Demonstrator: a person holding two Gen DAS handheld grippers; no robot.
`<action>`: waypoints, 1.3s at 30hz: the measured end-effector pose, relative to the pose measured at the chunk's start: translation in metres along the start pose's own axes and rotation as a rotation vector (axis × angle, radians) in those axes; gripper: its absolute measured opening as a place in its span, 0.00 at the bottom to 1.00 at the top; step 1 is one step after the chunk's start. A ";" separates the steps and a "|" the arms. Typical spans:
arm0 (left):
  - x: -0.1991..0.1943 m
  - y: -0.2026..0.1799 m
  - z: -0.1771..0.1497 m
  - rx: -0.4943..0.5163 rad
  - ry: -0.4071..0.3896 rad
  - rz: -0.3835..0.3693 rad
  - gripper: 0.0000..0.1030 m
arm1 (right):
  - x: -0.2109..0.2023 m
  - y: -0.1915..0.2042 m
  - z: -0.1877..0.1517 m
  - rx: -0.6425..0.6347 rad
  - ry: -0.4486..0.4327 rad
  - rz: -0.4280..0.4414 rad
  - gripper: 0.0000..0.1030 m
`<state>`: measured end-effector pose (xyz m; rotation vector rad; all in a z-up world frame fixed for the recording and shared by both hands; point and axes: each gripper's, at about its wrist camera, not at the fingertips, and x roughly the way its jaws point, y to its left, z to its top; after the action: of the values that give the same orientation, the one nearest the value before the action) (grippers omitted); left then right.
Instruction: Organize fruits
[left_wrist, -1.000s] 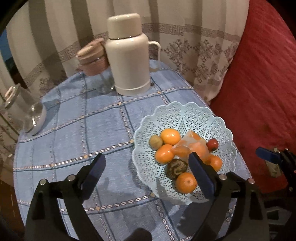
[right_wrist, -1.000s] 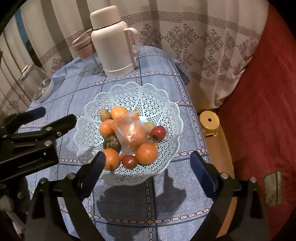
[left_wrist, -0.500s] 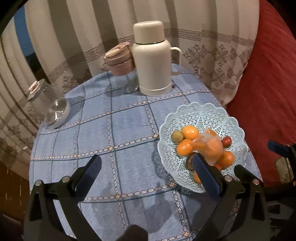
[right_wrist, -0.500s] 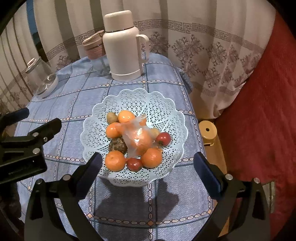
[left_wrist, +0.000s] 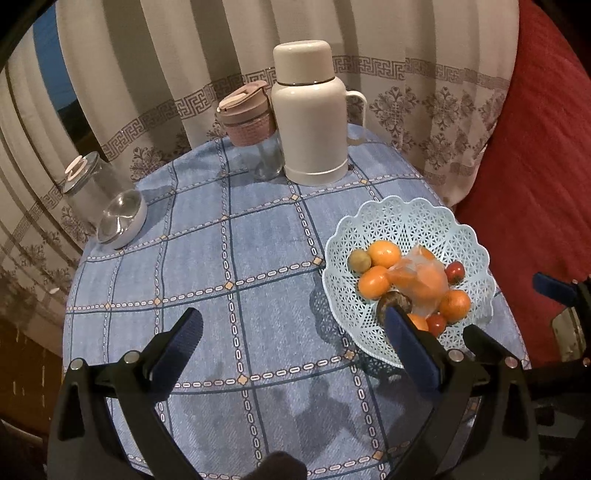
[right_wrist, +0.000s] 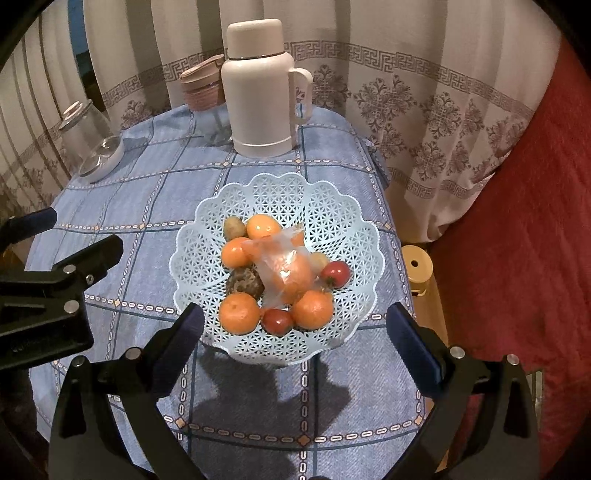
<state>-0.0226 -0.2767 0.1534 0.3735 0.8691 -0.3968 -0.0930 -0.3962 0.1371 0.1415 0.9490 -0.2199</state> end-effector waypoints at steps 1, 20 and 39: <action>0.000 0.000 0.000 0.000 0.000 -0.001 0.95 | 0.000 0.001 0.000 -0.002 0.001 -0.001 0.97; -0.003 -0.007 0.000 0.032 -0.005 -0.010 0.95 | 0.000 -0.001 -0.004 -0.010 0.008 -0.008 0.97; -0.002 -0.019 0.005 0.070 -0.014 -0.022 0.95 | 0.001 -0.010 -0.005 0.006 0.013 -0.010 0.97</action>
<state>-0.0297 -0.2950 0.1549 0.4257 0.8476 -0.4510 -0.0985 -0.4048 0.1330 0.1440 0.9626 -0.2314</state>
